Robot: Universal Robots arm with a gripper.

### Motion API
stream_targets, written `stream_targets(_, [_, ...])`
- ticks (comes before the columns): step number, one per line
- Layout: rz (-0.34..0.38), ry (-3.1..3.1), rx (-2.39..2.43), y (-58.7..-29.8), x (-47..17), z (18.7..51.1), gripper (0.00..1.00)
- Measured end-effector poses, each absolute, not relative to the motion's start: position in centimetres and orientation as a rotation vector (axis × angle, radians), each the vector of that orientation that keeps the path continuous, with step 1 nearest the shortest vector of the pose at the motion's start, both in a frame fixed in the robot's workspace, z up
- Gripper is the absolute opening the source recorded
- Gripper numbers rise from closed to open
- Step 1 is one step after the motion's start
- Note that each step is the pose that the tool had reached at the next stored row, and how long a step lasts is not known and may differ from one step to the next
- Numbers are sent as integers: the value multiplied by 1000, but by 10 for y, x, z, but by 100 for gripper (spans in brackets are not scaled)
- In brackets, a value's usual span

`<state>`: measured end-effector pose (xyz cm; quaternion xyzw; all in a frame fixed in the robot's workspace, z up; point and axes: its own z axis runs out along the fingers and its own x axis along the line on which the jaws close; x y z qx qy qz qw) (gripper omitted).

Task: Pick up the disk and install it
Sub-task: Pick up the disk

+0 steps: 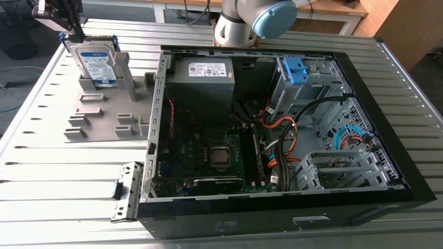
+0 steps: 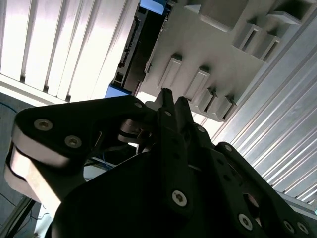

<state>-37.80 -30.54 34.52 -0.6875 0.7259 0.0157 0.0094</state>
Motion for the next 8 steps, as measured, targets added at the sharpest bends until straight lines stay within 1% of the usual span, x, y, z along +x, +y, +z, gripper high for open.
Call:
stream_targets(1, [49,2267,-2147,-305,-378,345,23])
stream_targets(3, [49,2267,-2147,-305,-378,345,35])
stream_targets(4, [49,2267,-2147,-305,-378,345,35])
stream_targets(6, [49,2267,-2147,-305,-378,345,47])
stream_targets(7, [49,2267,-2147,-305,-378,345,47])
stream_targets(8, [49,2267,-2147,-305,-378,345,53])
